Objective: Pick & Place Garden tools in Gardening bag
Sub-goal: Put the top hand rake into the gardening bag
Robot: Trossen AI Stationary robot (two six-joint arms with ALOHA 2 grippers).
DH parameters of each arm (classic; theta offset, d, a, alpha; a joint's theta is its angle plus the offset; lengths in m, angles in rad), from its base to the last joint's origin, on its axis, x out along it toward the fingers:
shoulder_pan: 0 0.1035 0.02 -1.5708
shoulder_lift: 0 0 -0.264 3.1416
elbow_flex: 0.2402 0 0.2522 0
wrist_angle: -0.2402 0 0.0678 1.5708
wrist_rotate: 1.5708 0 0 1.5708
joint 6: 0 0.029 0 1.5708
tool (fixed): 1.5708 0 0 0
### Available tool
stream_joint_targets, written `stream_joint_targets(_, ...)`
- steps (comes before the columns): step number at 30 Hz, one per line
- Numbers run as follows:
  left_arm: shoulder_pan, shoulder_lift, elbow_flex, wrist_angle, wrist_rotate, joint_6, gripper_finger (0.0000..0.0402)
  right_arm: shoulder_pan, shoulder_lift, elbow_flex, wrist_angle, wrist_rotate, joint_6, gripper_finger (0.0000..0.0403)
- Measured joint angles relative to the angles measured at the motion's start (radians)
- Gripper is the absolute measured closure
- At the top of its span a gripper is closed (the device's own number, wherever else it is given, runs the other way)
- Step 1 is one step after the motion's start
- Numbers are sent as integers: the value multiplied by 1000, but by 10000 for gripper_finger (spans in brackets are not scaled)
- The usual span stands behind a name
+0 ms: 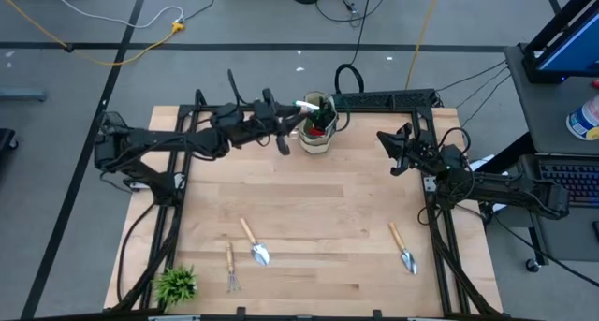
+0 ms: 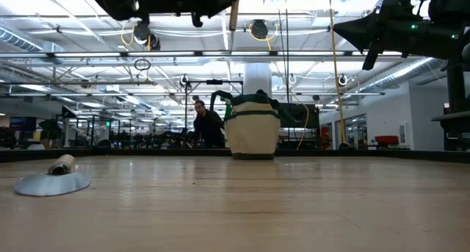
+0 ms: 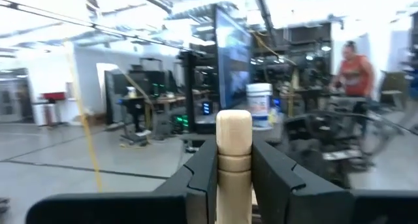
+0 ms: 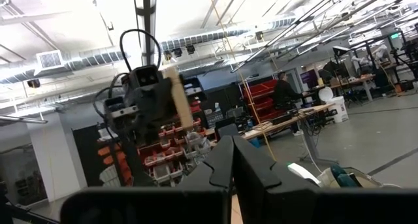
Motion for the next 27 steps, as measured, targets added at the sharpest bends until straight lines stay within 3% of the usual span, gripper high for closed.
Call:
stream_joint_targets(6, 29, 82, 4, 137, -81, -11, 328, 0, 0, 0, 0, 0, 3, 403)
stream_joint_targets(12, 35, 196, 130, 141, -87, 2, 330, 0, 0, 0, 0, 0, 4, 403)
stream_joint_targets(19, 38, 308, 296, 14, -115, 46, 328, 0, 0, 0, 0, 3, 3, 403)
stream_joint_targets(27, 42, 324, 303, -31, -157, 18, 326, 0, 0, 0, 0, 3, -7, 403)
